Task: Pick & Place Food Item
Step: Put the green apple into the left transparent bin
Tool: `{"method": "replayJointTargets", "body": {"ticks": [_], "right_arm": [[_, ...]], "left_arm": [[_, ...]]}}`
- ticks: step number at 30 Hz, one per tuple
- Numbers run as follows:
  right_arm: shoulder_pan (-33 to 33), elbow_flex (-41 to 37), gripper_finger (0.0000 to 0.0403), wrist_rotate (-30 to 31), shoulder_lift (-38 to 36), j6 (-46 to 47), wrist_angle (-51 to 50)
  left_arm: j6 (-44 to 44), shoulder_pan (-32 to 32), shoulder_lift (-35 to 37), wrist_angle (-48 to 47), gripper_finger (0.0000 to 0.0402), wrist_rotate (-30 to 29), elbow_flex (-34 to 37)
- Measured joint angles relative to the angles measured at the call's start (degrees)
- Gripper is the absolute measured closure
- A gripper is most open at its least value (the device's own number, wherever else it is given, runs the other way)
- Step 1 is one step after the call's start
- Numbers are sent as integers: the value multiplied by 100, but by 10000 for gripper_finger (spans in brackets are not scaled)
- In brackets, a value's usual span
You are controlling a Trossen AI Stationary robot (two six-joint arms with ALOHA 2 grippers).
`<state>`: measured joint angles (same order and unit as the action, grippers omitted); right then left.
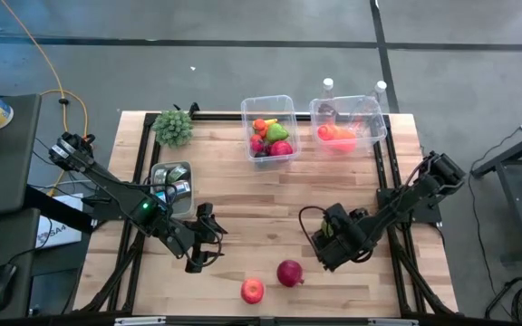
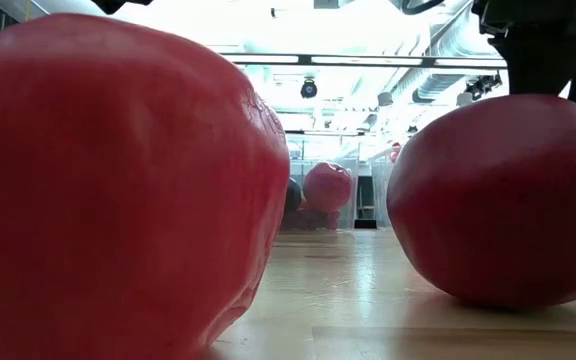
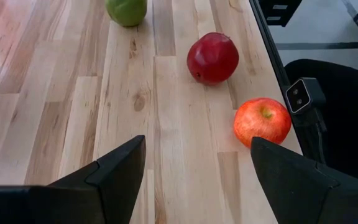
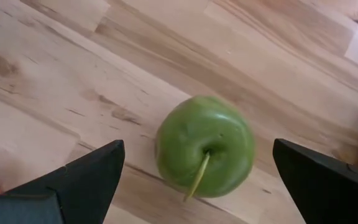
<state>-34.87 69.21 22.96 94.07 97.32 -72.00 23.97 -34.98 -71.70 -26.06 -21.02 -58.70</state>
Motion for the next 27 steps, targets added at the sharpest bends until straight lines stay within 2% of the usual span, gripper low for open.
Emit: {"method": "replayJointTargets", "body": {"ticks": [6,27], "right_arm": [[0,-231,3,-58,10,37,106],[151,-1490,3,-88,-3,-232,1892]], "left_arm": [[0,0,0,0,120,0,2],[-1,0,0,0,120,0,1]]}}
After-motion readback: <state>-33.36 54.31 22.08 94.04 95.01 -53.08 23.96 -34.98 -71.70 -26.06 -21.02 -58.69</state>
